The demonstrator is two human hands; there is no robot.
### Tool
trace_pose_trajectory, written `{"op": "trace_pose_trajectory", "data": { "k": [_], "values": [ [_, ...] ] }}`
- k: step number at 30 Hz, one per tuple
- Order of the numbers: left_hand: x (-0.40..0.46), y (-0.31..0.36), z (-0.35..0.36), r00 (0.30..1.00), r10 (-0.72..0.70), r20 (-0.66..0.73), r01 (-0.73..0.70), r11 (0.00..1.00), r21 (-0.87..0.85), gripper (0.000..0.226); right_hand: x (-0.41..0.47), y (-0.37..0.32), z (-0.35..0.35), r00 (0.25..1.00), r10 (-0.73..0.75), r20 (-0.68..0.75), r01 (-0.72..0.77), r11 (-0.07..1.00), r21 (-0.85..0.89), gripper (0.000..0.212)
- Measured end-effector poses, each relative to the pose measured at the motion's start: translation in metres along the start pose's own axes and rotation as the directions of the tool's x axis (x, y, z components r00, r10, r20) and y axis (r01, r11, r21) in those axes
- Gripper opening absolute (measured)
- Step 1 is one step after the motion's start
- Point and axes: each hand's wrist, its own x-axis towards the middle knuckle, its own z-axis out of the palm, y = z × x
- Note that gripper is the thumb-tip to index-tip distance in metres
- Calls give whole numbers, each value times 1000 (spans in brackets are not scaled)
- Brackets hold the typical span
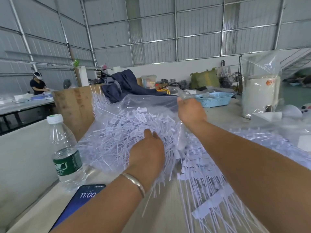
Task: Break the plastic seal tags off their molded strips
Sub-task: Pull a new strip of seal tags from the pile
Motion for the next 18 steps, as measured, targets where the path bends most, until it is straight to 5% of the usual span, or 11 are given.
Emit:
{"op": "trace_pose_trajectory", "data": {
  "k": [5,12,18],
  "values": [
    [46,-3,-3,987,-138,-80,131,988,-83,45,-9,-8,5,990,-141,17,140,989,39,53],
    [104,10,5,988,-151,-35,145,981,-128,32,-19,-5,18,942,-321,98,320,947,28,46],
    [135,-7,4,985,-161,-67,164,986,32,32,-8,2,11,932,-311,188,327,943,-59,45]
  ]
}}
